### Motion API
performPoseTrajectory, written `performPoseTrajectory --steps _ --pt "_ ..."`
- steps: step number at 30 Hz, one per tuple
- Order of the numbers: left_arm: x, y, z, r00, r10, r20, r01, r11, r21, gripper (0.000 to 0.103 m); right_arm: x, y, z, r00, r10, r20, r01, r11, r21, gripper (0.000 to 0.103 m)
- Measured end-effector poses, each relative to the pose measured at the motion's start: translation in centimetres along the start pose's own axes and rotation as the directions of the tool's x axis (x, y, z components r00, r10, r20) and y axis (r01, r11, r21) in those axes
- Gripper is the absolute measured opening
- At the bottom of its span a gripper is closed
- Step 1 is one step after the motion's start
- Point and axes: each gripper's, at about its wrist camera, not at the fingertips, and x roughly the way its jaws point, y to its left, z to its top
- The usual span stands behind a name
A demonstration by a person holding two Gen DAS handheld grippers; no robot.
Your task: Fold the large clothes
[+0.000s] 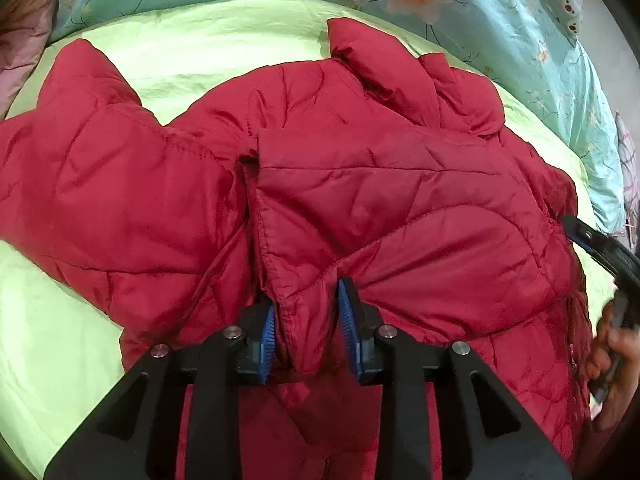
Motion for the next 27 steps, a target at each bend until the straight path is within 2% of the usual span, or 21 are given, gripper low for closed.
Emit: performPoseTrajectory --steps 2,5,9,10,12,19,27 --pt "0.0 -0.1 0.1 1.0 0.004 -0.003 -0.004 1.0 -0.002 0.028 0.1 2.1 -1.1 1.0 -0.001 -0.023 0.0 0.998 -0.07 0.049" --pt "-0.2 -0.1 0.2 1.0 0.001 -0.004 -0.001 1.0 -0.005 0.032 2.6 3.6 -2.8 0.993 -0.092 -0.079 0.077 0.981 -0.176 0.049" --pt "-2.0 0.7 -0.9 1.0 -0.008 0.012 0.008 1.0 -0.019 0.037 3.5 3.8 -2.8 0.988 -0.123 -0.098 0.103 0.977 -0.187 0.05" --pt "-2.6 0.9 -1.1 1.0 -0.005 0.018 0.005 1.0 -0.025 0.042 3.3 3.8 -2.7 0.989 -0.115 -0.097 0.097 0.979 -0.18 0.051" --pt "-4.2 2.1 -2.0 0.999 0.0 0.038 0.002 0.999 -0.053 0.047 2.2 4.0 -2.4 0.994 -0.062 -0.085 0.049 0.988 -0.143 0.052" --pt "-8.0 7.6 -4.3 0.994 0.048 0.1 -0.03 0.985 -0.17 0.048 -1.7 5.4 -2.6 0.998 0.065 -0.003 -0.065 0.994 -0.089 0.052" --pt "-9.2 14.6 -4.7 0.989 0.073 0.132 -0.022 0.937 -0.348 0.048 -6.0 7.7 -5.1 0.982 0.186 0.02 -0.183 0.978 -0.096 0.052"
